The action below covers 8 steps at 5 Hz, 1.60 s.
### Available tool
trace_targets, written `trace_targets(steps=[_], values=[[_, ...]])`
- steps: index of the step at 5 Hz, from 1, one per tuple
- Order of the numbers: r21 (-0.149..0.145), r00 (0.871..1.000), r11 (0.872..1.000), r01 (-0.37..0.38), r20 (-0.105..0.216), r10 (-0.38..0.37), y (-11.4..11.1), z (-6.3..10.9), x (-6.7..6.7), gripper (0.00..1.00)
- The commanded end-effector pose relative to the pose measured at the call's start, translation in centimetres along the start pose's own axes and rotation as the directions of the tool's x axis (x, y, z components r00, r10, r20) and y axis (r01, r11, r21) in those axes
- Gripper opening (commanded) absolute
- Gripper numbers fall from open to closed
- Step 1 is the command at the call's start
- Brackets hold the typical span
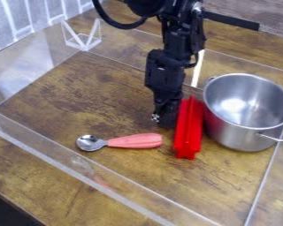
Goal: Move the pink spoon to the left side of the table
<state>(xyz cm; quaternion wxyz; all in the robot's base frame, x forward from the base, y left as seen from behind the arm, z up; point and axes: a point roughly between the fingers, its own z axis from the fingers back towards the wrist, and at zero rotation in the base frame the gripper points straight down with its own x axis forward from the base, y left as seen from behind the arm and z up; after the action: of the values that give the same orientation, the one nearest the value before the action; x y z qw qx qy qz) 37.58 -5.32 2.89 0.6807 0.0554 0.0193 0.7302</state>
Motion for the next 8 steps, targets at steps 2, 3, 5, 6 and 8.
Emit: trace_targets(steps=[2, 3, 5, 6, 8], values=[[-0.046, 0.996, 0.995, 0.084, -0.022, -0.085, 1.9, 5.5, -0.8, 0.00], [-0.025, 0.998, 0.999, 0.023, -0.056, -0.024, 1.6, 7.0, -0.3, 0.00], [-0.009, 0.996, 0.999, -0.047, -0.078, 0.046, 1.2, 6.9, -0.4, 1.00], [-0.004, 0.995, 0.998, -0.055, -0.084, 0.054, 1.0, 6.3, -0.7, 1.00], [-0.002, 0.996, 0.999, -0.053, -0.072, 0.053, 2.1, 6.8, -2.7, 1.00]])
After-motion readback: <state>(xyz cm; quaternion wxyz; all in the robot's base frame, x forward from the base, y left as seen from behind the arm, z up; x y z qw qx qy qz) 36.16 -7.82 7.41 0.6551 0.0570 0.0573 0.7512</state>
